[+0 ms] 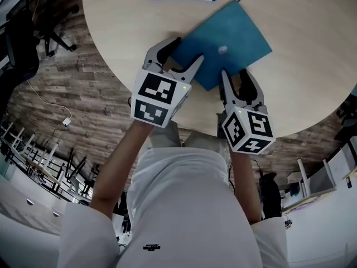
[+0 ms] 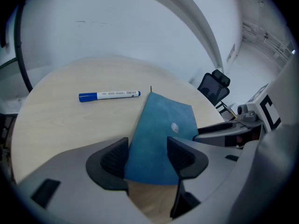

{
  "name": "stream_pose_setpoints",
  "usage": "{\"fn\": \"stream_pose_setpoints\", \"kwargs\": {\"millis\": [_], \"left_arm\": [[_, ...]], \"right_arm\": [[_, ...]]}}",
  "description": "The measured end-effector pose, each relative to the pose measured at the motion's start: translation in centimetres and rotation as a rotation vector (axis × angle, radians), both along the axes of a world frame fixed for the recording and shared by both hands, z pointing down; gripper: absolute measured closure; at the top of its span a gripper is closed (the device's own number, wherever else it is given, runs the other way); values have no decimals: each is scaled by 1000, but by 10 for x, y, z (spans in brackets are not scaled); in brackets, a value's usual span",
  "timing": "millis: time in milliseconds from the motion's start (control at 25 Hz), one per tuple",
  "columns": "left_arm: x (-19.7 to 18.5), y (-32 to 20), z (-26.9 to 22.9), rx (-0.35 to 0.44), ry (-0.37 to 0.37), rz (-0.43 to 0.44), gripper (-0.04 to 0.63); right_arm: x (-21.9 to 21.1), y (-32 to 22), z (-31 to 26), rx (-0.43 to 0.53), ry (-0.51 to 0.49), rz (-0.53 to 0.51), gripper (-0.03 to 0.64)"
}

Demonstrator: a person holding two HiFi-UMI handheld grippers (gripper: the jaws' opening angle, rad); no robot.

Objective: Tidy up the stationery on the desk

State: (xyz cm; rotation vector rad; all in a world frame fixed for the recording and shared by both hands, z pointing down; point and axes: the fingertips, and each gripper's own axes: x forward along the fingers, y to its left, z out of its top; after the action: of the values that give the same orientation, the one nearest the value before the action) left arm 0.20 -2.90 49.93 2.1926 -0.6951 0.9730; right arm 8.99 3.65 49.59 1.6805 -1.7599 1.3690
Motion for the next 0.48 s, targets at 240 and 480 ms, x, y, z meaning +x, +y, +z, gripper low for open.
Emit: {"fn": "stream_pose_setpoints", "kwargs": {"millis": [240, 480], "left_arm": [[7, 26, 0, -25, -2, 1, 345], [22, 45, 1, -56, 17, -34, 345]], "right_arm": [[17, -2, -3, 17, 14, -2, 396], [37, -7, -5, 39, 56, -61, 396]]}}
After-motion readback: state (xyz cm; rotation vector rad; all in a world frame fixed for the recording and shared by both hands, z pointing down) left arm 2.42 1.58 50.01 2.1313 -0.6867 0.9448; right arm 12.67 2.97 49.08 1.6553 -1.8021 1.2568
